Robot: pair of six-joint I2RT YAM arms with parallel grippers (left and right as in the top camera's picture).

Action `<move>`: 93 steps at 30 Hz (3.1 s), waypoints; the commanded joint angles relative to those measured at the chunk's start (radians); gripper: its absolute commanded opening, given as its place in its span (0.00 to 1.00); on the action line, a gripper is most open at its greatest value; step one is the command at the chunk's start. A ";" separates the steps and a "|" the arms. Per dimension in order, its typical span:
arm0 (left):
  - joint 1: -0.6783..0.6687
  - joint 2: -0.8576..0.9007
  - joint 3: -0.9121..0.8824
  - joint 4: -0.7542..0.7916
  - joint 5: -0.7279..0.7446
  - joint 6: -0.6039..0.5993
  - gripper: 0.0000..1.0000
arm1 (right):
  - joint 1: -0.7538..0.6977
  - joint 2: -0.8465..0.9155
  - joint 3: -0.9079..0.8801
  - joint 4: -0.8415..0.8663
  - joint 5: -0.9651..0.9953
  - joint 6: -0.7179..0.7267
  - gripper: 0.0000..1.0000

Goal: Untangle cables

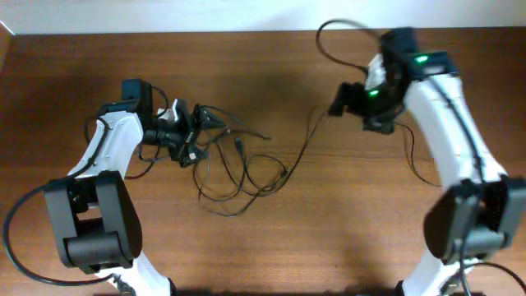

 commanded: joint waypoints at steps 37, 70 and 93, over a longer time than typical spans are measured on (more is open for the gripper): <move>0.000 0.005 -0.003 -0.088 -0.505 0.116 0.99 | -0.129 -0.148 0.563 -0.540 0.420 -0.214 0.04; -0.068 0.005 -0.003 -0.333 0.272 0.744 0.99 | -0.594 -0.074 1.068 -0.159 -0.019 -0.438 0.04; -0.068 0.005 -0.003 -0.191 0.045 0.744 0.99 | -0.279 -0.088 1.079 0.128 0.160 -0.684 0.04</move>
